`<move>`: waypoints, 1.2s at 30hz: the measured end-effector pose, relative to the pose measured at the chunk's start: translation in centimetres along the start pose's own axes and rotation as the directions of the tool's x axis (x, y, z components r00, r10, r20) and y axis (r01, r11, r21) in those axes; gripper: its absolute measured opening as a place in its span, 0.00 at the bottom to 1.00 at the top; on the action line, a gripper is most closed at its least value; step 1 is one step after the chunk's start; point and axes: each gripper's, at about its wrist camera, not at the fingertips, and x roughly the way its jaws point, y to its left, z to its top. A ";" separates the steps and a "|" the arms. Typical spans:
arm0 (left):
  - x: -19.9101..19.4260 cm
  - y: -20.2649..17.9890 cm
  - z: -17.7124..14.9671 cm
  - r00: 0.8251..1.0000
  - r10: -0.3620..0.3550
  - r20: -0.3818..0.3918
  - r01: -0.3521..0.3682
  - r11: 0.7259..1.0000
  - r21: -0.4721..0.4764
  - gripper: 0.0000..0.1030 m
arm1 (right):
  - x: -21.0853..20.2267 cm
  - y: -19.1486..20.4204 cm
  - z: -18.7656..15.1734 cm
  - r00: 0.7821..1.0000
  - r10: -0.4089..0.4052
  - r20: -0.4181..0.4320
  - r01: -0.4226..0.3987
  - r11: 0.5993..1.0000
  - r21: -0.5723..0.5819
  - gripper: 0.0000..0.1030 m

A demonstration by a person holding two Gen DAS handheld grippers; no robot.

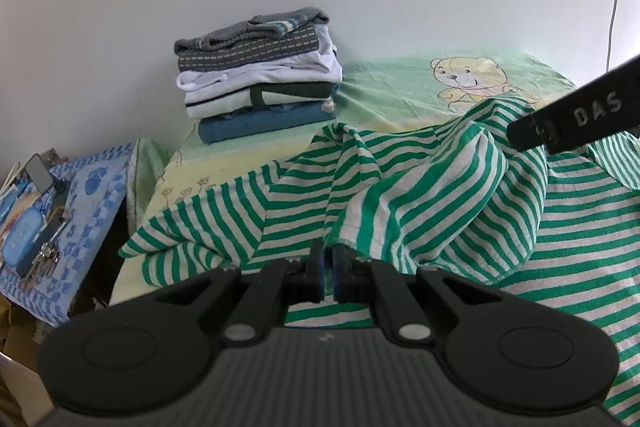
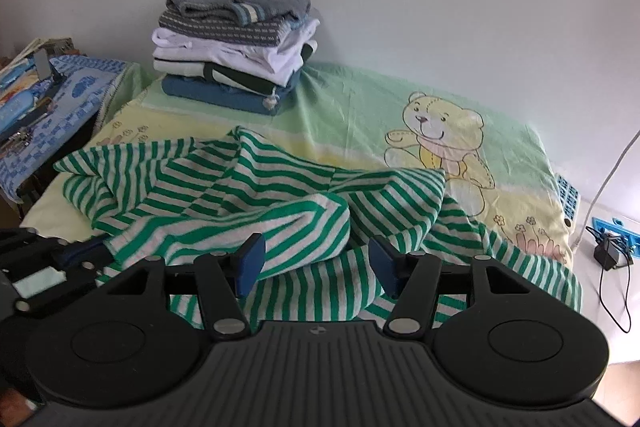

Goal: Fold clothes

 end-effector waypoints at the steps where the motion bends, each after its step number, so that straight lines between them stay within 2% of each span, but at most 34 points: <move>1: 0.1 -0.1 0.0 1.000 0.002 -0.004 -0.002 1.000 0.004 0.04 | 0.2 0.0 0.0 1.000 -0.003 -0.005 0.003 1.000 0.002 0.58; 9: 1.0 -0.1 -0.2 0.999 -0.011 -0.036 0.011 1.000 0.003 0.04 | 2.1 -0.2 -0.6 0.998 -0.018 -0.054 0.019 1.000 0.020 0.59; 12: 1.3 -0.3 -0.2 0.999 -0.014 -0.049 0.014 1.000 0.011 0.04 | 2.3 -0.4 -1.1 0.998 0.005 -0.064 -0.002 0.999 0.038 0.59; 15: 1.4 -0.4 -0.1 0.999 -0.011 -0.048 0.012 1.000 0.024 0.06 | 1.6 -0.7 -3.1 0.998 0.062 -0.023 -0.060 0.996 0.062 0.59; 18: 1.6 -0.3 -0.1 0.999 -0.006 -0.050 0.008 1.000 0.029 0.06 | 0.4 0.5 -6.2 0.992 0.120 0.043 -0.117 0.992 -0.052 0.59; 22: 1.8 -0.8 0.3 0.998 -0.008 -0.064 0.010 0.999 0.039 0.06 | -0.1 2.9 -9.6 0.977 0.206 0.061 -0.189 0.959 -0.211 0.59; 25: 2.0 -1.1 0.7 0.997 -0.008 -0.074 0.012 0.999 0.047 0.08 | 0.9 5.3 -10.2 0.985 0.144 0.099 -0.104 0.938 -0.331 0.60; 29: 2.2 -1.5 1.1 0.996 -0.010 -0.088 0.015 0.998 0.056 0.09 | 2.7 7.2 -10.1 0.981 0.168 0.099 -0.124 0.928 -0.352 0.59; 32: 2.0 -1.7 1.7 0.995 -0.016 -0.095 0.022 0.998 0.057 0.09 | 3.9 8.4 -10.1 0.981 0.149 0.123 -0.095 0.926 -0.366 0.58; 35: 1.8 -1.8 2.1 0.994 -0.013 -0.104 0.019 0.998 0.053 0.09 | 5.0 8.6 -9.9 0.982 0.128 0.141 -0.070 0.931 -0.358 0.41; 36: 1.8 -1.7 2.2 0.994 -0.014 -0.109 0.019 0.999 0.050 0.10 | 5.3 8.4 -9.8 0.983 0.120 0.137 -0.066 0.937 -0.342 0.25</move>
